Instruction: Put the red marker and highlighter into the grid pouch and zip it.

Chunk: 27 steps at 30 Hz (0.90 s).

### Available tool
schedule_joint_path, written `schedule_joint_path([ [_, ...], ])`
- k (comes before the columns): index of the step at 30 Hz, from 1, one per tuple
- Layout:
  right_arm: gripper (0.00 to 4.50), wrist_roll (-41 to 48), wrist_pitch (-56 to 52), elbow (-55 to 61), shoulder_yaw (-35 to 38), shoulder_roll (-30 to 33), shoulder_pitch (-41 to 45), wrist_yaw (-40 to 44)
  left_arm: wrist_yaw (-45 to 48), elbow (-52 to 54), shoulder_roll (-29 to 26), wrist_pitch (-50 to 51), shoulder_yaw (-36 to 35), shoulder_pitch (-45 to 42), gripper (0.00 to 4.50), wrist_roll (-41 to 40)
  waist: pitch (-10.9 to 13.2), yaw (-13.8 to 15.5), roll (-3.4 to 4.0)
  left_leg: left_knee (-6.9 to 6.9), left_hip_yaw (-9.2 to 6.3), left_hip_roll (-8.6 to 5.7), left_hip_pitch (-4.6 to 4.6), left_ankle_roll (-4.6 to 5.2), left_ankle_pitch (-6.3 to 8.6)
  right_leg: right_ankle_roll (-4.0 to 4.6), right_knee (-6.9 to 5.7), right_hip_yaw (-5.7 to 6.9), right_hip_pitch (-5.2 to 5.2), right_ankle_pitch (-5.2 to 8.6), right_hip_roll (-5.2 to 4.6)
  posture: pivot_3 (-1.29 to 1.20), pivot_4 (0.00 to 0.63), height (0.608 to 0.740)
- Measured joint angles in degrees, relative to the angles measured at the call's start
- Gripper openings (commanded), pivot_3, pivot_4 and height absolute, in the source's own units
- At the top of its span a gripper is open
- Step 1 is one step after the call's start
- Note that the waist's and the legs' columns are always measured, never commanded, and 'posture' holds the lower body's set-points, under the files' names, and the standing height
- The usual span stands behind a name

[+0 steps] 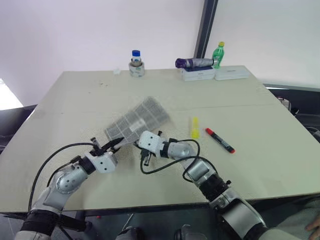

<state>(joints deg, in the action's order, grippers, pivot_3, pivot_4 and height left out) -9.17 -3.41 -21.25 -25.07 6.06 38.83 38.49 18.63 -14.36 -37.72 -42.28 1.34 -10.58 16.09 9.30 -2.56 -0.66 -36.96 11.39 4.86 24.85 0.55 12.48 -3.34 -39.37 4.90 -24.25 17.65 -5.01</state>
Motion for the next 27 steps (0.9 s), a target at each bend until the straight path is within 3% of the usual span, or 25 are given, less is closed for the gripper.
schedule_joint_path([
  [19, 0.02, 0.45, -1.16, 3.81, -3.07, -3.29, -0.82, 4.15, -1.86, -1.44, 2.04, -0.44, 2.08, -2.76, 0.00, 4.34, 0.00, 0.08, -0.01, -0.01, 0.00, -0.01, 0.02, 0.00, 0.00, 0.00, 0.00, 0.01, -0.02, 0.00, 0.00, 0.00, 0.150, 0.738],
  [27, 0.02, -3.26, 4.30, 0.23, -5.41, -3.60, 1.41, 5.43, -2.33, -2.84, 2.80, 0.48, 2.39, -3.79, 0.00, 4.66, -0.01, 0.00, -0.02, -0.01, 0.00, -0.01, 0.04, 0.00, 0.00, 0.00, 0.00, 0.02, -0.04, 0.00, 0.00, 0.00, 0.150, 0.738],
])
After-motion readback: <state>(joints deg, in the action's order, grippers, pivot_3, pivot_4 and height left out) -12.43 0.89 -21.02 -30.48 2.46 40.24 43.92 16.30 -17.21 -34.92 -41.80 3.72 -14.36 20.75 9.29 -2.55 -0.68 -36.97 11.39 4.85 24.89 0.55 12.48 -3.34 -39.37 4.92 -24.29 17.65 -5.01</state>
